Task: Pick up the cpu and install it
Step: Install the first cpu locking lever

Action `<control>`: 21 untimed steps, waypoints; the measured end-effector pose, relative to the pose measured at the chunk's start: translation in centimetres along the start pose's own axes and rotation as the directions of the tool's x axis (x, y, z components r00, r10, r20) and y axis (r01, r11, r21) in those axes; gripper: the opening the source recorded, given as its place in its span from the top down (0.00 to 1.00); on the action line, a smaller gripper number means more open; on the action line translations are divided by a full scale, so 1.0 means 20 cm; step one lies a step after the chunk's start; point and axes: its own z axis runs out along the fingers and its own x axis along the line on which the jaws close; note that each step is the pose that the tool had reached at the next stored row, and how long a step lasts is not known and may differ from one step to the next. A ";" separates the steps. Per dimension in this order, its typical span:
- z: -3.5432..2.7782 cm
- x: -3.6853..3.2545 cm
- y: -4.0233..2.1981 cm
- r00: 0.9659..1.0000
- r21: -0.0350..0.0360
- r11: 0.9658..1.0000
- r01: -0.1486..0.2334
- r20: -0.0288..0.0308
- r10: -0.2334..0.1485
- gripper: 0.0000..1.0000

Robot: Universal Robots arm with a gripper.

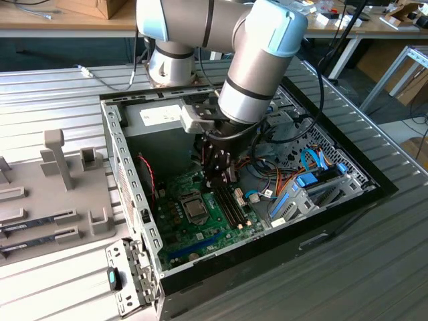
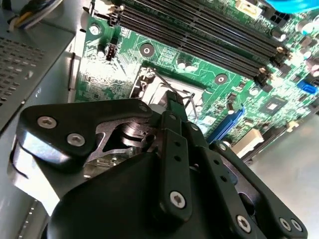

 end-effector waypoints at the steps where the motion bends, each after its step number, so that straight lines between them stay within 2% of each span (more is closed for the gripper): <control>1: 0.001 0.000 0.000 0.999 0.005 0.999 0.032 -0.006 -0.032 0.89; 2: 0.003 0.000 -0.001 0.998 0.008 0.998 0.055 -0.010 -0.055 0.89; 3: 0.004 0.000 -0.001 0.998 0.009 0.998 0.061 -0.011 -0.060 0.89; 9: 0.014 0.024 -0.005 0.998 0.009 0.998 0.061 -0.009 -0.061 0.89; 15: 0.032 0.079 -0.013 0.998 0.009 0.998 0.061 -0.009 -0.061 0.89; 21: 0.074 0.083 -0.021 0.998 0.009 0.998 0.061 -0.009 -0.061 0.89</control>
